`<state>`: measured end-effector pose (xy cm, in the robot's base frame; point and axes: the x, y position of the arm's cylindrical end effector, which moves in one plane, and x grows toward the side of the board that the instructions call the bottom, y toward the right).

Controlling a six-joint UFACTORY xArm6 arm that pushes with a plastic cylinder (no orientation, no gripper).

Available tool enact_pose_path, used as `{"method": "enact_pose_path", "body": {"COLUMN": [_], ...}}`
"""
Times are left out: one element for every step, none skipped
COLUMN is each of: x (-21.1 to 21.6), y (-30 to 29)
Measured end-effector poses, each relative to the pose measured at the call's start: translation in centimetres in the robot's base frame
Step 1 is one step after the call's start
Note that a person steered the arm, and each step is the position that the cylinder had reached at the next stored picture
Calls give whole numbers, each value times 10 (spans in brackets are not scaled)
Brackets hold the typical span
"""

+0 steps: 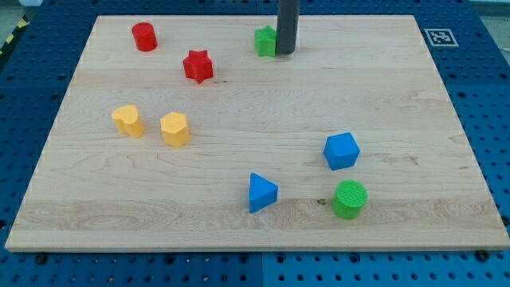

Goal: Move the green circle to the top right of the board

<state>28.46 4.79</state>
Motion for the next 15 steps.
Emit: {"method": "enact_pose_path", "body": {"x": [5, 49, 89, 120, 141, 158, 169, 169, 177, 212, 288, 334, 334, 334, 310], "y": [0, 6, 11, 13, -22, -57, -21, 11, 93, 173, 194, 156, 98, 51, 51]}}
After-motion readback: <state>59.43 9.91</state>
